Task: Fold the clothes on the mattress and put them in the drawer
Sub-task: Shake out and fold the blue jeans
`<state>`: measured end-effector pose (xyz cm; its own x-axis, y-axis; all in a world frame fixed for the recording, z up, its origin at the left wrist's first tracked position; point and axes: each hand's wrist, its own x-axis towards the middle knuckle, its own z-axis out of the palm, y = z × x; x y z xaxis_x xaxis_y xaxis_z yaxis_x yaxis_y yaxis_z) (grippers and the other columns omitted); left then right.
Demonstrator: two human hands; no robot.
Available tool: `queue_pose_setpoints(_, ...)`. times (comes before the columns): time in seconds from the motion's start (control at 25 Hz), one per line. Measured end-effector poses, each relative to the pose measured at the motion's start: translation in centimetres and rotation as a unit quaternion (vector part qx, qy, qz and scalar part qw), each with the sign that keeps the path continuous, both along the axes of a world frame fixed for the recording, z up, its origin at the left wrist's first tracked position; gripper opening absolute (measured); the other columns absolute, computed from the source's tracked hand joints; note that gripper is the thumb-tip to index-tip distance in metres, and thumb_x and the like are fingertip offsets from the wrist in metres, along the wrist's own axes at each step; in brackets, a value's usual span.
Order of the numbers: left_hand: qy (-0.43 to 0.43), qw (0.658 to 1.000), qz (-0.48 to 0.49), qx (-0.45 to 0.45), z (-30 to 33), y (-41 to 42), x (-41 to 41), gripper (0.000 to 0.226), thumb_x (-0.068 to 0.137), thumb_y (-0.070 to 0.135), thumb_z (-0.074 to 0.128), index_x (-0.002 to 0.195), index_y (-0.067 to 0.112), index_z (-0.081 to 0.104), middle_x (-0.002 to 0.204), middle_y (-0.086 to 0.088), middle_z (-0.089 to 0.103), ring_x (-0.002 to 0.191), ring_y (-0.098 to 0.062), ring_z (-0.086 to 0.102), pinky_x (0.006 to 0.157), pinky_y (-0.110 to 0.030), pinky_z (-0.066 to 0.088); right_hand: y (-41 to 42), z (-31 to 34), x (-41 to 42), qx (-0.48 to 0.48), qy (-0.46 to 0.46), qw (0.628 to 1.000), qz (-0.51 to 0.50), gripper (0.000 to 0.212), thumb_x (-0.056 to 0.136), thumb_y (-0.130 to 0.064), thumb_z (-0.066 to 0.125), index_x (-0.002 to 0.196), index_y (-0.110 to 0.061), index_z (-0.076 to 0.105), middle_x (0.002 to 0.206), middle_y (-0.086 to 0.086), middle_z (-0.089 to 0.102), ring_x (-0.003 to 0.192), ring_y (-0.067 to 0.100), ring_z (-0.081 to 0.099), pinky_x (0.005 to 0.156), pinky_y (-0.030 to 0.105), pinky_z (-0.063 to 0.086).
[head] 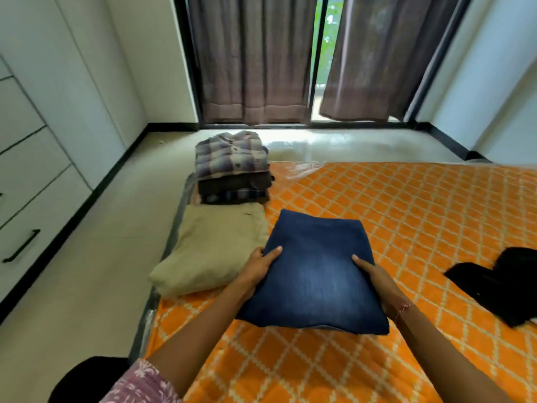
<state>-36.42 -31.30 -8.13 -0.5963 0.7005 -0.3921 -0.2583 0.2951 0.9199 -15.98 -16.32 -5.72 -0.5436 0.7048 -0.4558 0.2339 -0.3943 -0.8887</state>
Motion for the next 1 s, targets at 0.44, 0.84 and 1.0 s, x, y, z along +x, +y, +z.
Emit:
queue_pose_setpoints(0.44,0.095,0.974,0.131,-0.157,0.6,-8.5,-18.3,0.054,0.099,0.033,0.046,0.141,0.002,0.037,0.141,-0.016,0.046,0.127,-0.033,0.047,0.106,-0.038,0.038,-2.5,-1.7,-24.7,0.037,-0.105,0.985,0.128,0.03,0.093,-0.029,0.059,0.101,0.0,0.063,0.11,0.019,0.065,0.081,0.029,0.06,0.068,0.033,0.046)
queue_pose_setpoints(0.84,0.592,0.738,0.081,-0.313,0.8,-7.9,-13.9,0.068,0.089,0.026,0.06,0.146,0.005,0.029,0.149,-0.019,0.034,0.136,-0.035,0.035,0.103,-0.05,0.032,-4.1,-2.0,-20.4,0.496,-0.268,0.815,0.135,0.038,0.098,-0.031,0.045,0.13,-0.011,0.048,0.134,0.015,0.047,0.119,0.033,0.046,0.089,0.043,0.044)
queue_pose_setpoints(1.0,0.592,0.748,0.047,-0.294,2.3,-5.2,-8.2,0.075,0.094,0.031,0.053,0.151,0.007,0.011,0.159,-0.014,0.01,0.148,-0.027,0.006,0.115,-0.049,0.012,-3.7,-0.4,-14.9,0.557,-0.311,0.762,0.109,0.029,0.095,-0.027,0.05,0.119,-0.013,0.059,0.137,0.014,0.042,0.125,0.032,0.04,0.094,0.043,0.041)
